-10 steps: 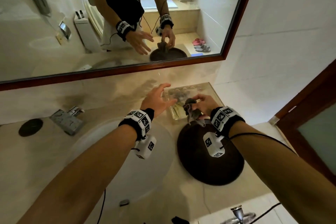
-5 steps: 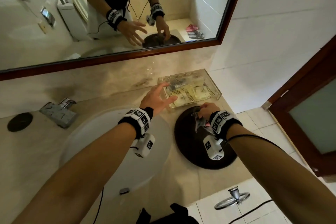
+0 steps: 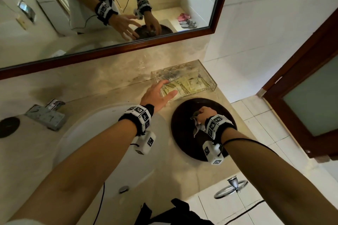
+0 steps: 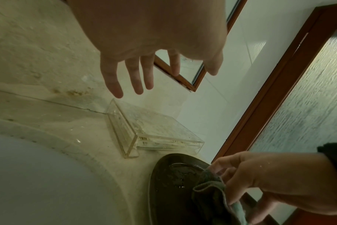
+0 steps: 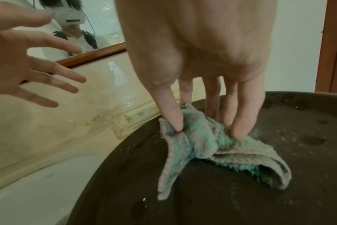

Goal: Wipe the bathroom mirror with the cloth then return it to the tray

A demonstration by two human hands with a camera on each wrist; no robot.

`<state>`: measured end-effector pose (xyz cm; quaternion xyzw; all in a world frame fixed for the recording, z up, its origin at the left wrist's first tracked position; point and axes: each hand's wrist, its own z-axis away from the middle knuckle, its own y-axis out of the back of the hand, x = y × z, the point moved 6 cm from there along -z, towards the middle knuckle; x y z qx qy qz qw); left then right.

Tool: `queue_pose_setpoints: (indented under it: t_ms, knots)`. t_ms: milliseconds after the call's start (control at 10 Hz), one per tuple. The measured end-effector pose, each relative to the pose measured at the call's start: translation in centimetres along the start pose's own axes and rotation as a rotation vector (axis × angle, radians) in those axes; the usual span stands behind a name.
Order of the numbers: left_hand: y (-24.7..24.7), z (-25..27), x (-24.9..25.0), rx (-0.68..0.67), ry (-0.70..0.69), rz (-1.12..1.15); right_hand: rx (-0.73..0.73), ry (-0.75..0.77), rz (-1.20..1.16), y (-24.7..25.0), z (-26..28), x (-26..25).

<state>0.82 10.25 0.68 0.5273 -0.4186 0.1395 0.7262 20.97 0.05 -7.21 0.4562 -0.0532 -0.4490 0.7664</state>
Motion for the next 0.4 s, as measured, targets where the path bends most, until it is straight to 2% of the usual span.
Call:
queue_pose_setpoints:
  t_ms: [200,400]
  knots:
    - [-0.3,-1.0,0.0,0.0,0.018,-0.031,0.006,0.008,-0.069,1.8,-0.3,-0.9]
    - [0.1,-1.4,-0.7,0.031,0.014,-0.045,0.106,0.118,-0.186,3.6,-0.7,-2.6]
